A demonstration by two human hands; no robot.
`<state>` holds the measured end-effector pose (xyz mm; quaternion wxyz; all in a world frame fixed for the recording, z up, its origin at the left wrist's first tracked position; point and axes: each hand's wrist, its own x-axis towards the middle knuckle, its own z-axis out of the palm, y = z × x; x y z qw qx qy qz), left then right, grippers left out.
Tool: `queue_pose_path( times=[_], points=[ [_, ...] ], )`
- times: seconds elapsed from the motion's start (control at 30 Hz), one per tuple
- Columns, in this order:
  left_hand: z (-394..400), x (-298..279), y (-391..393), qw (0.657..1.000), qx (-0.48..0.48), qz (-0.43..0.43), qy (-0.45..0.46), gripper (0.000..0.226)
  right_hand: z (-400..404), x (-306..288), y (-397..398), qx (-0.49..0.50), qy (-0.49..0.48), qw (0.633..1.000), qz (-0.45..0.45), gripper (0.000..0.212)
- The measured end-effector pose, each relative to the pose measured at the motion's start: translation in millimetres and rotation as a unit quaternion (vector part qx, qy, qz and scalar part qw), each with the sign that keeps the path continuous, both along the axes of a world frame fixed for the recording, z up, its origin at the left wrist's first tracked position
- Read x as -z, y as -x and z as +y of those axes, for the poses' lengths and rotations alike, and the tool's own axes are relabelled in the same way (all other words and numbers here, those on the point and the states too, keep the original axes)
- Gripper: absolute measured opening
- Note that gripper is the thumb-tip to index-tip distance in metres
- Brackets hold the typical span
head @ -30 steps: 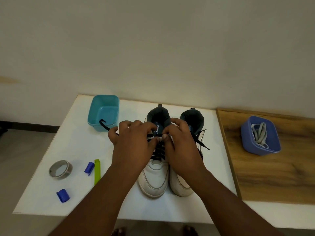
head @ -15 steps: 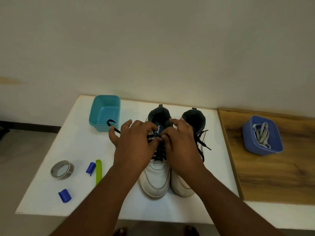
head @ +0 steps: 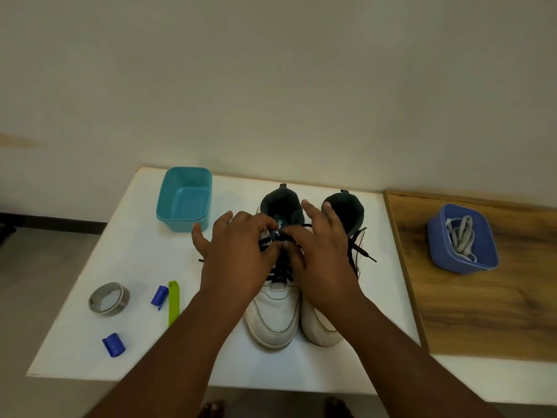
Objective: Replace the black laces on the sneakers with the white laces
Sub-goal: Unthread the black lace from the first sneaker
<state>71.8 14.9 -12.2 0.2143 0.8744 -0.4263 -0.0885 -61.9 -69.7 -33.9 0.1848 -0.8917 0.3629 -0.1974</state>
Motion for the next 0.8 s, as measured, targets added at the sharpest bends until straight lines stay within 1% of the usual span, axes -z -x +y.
queue_pose_path(
  times=[0.07, 0.1, 0.17, 0.23, 0.27, 0.37, 0.4, 0.43, 0.47, 0.5, 0.57, 0.63, 0.67, 0.73, 0.8],
  points=[
    [-1, 0, -1, 1.0, 0.001, 0.0, 0.002, 0.031, -1, 1, -1, 0.009, -0.001, 1.0, -0.005, 0.013],
    [-1, 0, -1, 1.0, 0.002, 0.0, 0.001, 0.031, -3, 1, -1, 0.014, 0.008, 1.0, -0.008, 0.01],
    [-2, 0, 0, 1.0, 0.001, 0.002, -0.001, 0.031, -4, 0, -1, 0.029, 0.025, 0.999, -0.029, 0.013],
    [-2, -1, 0, 1.0, 0.0, 0.006, 0.005, 0.03, -4, -6, 2, 0.074, 0.028, 0.994, -0.082, 0.018],
    [-1, -1, 1, 1.0, 0.0, 0.007, 0.009, 0.03, -5, -10, 4, 0.109, 0.027, 0.987, -0.112, 0.017],
    [-1, -1, 0, 1.0, 0.002, 0.013, 0.01, 0.03, -8, -18, 10, 0.197, 0.02, 0.958, -0.205, 0.013],
    [-2, -1, 0, 1.0, 0.003, 0.016, 0.009, 0.031, -10, -19, 11, 0.215, 0.007, 0.949, -0.229, 0.013],
    [-2, -1, 0, 1.0, 0.004, 0.018, 0.007, 0.031, -13, -18, 13, 0.224, -0.002, 0.946, -0.234, 0.014],
    [-3, -1, 0, 1.0, 0.004, 0.018, 0.007, 0.032, -14, -18, 13, 0.218, -0.001, 0.952, -0.215, 0.018],
    [-3, 0, 1, 1.0, 0.003, 0.019, 0.005, 0.032, -14, -17, 12, 0.19, 0.006, 0.965, -0.182, 0.025],
    [-4, 0, 1, 1.0, 0.003, 0.018, -0.003, 0.034, -9, -14, 8, 0.094, 0.025, 0.99, -0.097, 0.036],
    [-4, -1, 1, 1.0, 0.002, 0.014, -0.006, 0.035, -4, -5, 3, 0.022, 0.044, 0.999, -0.019, 0.034],
    [-3, -1, 1, 1.0, 0.002, 0.014, -0.005, 0.035, -2, -1, 1, 0.013, 0.041, 0.999, 0.002, 0.03],
    [-3, -2, 0, 1.0, 0.003, 0.016, 0.0, 0.033, -3, 1, 1, 0.032, 0.026, 0.999, -0.008, 0.016],
    [-2, -2, 0, 1.0, 0.004, 0.019, 0.006, 0.031, -5, -4, 2, 0.067, 0.033, 0.996, -0.051, 0.013]
  ],
)
